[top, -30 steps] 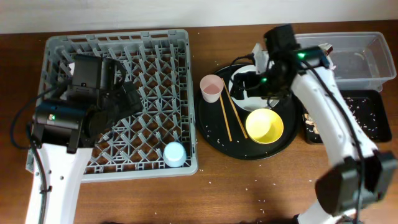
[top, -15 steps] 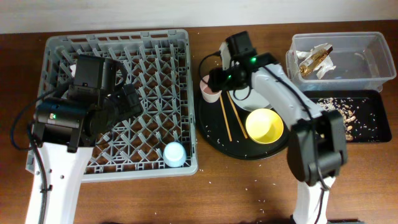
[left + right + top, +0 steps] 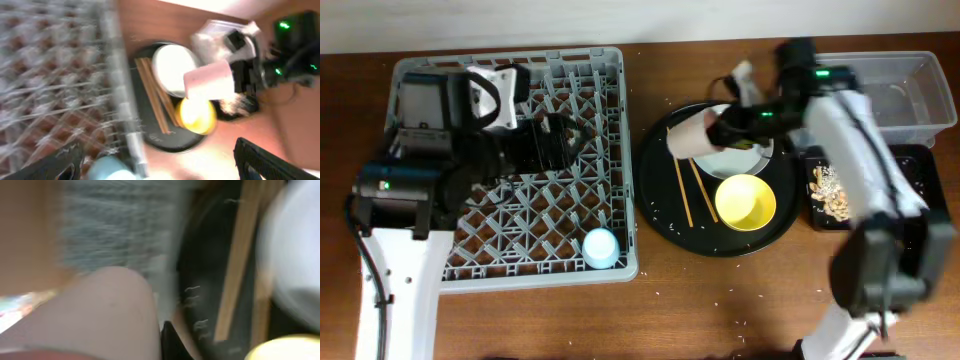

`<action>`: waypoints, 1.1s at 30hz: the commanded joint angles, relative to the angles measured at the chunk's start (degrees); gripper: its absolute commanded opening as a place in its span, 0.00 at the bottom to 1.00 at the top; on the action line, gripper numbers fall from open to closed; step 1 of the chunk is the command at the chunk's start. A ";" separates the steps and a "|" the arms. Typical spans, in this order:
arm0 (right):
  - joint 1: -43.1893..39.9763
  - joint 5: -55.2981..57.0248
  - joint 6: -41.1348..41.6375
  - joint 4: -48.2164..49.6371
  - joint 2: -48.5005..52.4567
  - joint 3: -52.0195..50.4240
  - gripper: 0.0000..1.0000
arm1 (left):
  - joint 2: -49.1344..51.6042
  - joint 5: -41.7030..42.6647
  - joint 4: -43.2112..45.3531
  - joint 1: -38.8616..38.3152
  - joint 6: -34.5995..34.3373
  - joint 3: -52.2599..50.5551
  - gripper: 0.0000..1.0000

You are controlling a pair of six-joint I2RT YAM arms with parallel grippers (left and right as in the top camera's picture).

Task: Sort waste into correct bins and load items into the dishwasher rack
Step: 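Grasp the pink cup with the right gripper and lift it, then hand the pink cup from the right gripper to the left gripper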

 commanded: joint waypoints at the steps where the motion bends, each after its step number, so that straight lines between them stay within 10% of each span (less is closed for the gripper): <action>1: -1.42 -23.08 -18.21 -7.74 -8.85 1.36 0.04 | -0.02 23.30 2.29 0.48 6.75 0.22 0.95; 20: 13.53 -36.59 -27.71 -2.89 -18.51 1.36 0.04 | 0.07 45.22 8.74 -9.07 7.10 0.22 0.82; 33: 15.58 -36.22 0.46 25.57 -18.51 1.33 0.04 | 0.07 43.52 8.63 -9.07 7.10 0.20 0.66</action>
